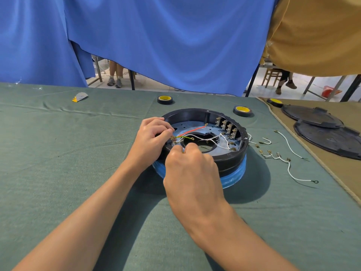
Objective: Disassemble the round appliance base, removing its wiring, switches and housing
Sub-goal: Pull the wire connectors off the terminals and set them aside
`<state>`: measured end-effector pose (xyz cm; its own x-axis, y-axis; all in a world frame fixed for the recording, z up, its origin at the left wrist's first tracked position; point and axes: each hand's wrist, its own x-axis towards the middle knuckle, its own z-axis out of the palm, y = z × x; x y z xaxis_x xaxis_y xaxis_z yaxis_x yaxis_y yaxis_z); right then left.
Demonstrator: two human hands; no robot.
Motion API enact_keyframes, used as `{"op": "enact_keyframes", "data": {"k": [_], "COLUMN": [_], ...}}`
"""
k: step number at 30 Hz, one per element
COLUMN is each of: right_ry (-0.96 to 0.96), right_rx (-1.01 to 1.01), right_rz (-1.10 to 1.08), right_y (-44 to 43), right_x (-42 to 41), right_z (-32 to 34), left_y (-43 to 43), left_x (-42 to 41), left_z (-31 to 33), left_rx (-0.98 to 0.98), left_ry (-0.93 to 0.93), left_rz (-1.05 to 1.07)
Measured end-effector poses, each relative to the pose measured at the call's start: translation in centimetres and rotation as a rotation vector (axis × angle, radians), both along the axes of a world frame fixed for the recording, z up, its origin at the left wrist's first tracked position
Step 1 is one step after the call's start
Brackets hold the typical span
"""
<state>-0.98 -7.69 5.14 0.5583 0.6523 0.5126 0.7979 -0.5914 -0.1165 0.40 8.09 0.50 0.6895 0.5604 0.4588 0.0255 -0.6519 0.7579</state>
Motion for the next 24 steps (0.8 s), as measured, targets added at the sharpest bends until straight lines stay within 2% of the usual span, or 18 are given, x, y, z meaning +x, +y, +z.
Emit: {"op": "enact_keyframes", "data": {"k": [7,10,15,24], "right_ry": [0.014,0.12,0.13,0.185], "right_rx": [0.023,0.017,0.042,0.126], "right_rz": [-0.038,0.044,0.188,0.228], "right_y": [0.3,-0.2,-1.3,-1.4], "right_x": [-0.1,1.0,2.5,3.2], "right_z": [-0.2,-0.7,-0.7,-0.2], "left_y": [0.0,0.0,0.2,0.1], "left_x": [0.0,0.0,0.1,0.0], "left_z": [0.0,-0.2,-0.3,-0.2], "left_rx": [0.004,0.012,0.014,0.006], "left_ry": [-0.003,-0.016,-0.035,-0.04], "left_rz": [0.001,0.01,0.006,-0.007]}}
